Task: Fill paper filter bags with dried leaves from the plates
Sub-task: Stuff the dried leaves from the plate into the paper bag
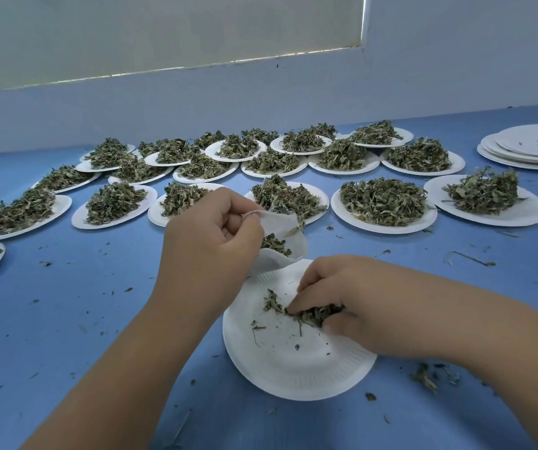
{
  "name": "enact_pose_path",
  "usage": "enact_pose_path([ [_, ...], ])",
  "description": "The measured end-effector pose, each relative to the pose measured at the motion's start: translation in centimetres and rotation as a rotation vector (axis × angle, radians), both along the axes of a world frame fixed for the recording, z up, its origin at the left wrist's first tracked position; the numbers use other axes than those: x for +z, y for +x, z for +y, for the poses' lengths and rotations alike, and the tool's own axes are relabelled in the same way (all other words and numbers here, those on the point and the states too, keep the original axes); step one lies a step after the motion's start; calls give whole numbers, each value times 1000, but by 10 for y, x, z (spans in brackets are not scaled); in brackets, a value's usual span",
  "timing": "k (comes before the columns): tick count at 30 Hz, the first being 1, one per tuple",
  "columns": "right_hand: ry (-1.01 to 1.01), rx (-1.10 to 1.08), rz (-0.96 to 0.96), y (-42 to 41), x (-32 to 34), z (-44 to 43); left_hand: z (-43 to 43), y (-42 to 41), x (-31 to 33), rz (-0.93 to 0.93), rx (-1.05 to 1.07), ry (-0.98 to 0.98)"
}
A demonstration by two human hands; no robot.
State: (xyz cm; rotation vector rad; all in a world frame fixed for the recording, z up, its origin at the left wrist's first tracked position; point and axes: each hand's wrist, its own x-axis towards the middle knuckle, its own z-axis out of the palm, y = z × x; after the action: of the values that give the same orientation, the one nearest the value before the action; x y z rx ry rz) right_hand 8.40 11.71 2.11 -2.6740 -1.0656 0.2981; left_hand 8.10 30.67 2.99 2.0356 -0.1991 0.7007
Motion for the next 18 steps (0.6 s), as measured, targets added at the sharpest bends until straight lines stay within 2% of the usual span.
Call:
enact_pose_path([
  [14,57,-51,-126,-5,-4,10,1,1,-2,-5,5,-6],
  [18,155,-74,-47,-3,1,3,0,0,-4,2,-11,-1],
])
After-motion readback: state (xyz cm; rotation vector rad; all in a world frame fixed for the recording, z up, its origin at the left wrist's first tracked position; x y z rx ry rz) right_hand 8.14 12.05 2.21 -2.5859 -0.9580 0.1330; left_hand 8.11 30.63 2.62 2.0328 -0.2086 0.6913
